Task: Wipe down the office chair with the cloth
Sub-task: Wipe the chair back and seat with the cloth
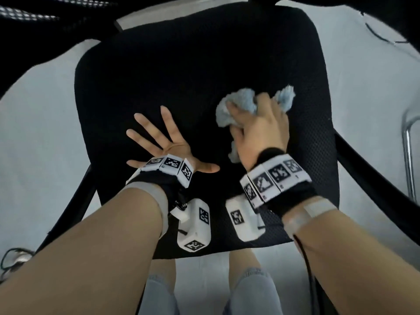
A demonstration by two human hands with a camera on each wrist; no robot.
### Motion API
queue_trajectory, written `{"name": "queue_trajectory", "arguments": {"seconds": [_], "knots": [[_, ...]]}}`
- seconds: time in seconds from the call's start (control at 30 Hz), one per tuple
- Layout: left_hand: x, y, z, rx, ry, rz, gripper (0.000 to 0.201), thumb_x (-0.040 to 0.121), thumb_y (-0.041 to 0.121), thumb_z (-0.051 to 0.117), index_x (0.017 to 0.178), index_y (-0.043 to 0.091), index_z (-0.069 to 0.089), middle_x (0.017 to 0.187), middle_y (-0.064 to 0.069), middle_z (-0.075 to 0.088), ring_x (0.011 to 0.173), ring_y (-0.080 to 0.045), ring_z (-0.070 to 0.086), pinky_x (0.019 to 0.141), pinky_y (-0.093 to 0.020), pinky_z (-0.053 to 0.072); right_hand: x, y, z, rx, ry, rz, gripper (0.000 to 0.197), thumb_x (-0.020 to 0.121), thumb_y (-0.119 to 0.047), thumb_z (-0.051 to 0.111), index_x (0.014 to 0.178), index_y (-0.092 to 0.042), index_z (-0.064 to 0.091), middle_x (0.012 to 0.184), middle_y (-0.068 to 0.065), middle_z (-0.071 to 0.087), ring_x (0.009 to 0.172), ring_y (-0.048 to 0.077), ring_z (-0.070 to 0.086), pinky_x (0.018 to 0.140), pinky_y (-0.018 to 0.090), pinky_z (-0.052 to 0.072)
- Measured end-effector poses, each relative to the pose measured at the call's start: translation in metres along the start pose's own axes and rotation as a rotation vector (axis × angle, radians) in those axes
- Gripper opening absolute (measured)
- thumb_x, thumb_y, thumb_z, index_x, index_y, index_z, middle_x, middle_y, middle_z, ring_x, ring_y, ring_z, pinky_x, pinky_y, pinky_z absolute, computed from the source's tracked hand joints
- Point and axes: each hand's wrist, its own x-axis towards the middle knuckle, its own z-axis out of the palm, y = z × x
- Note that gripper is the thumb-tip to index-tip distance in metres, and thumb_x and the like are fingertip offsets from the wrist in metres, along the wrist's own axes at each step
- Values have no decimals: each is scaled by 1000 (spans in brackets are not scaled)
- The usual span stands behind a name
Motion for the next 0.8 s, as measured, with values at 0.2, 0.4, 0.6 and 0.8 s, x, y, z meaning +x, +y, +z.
{"name": "queue_trajectory", "arguments": {"seconds": [0.2, 0.4, 0.6, 0.8], "knots": [[-4, -4, -8, -49, -46, 11, 157, 27, 72, 72, 138, 31, -32, 147, -18, -35, 135, -42, -31, 97, -79, -2, 56, 4, -13, -82, 52, 34, 37, 86, -27, 54, 123, -23, 55, 132, 15, 42, 119, 33, 41, 97, 44, 32], [-11, 1, -8, -93, 86, -35, 142, 41, 82, 60, 130, 36, -40, 154, -14, -21, 141, -40, -18, 97, -77, -6, 25, -16, -6, 78, 90, 106, 47, 78, -15, 64, 121, -26, 51, 122, 26, 49, 110, 44, 48, 90, 51, 43], [-14, -32, -41, -146, -284, 151, 140, 57, 53, 78, 133, 35, -37, 139, -9, -50, 131, -37, -40, 106, -71, -3, -68, -7, 7, -37, -243, -62, 44, 78, -22, 67, 120, -28, 59, 107, 18, 52, 102, 40, 51, 87, 50, 43], [-28, -126, -31, -266, -54, -73, 134, 62, 34, 82, 144, 16, -22, 153, -12, -27, 144, -25, -18, 117, -47, 3, -4, -61, 2, 145, -21, -3, 41, 89, -35, 53, 129, -25, 51, 123, 17, 41, 112, 33, 43, 96, 46, 41]]}}
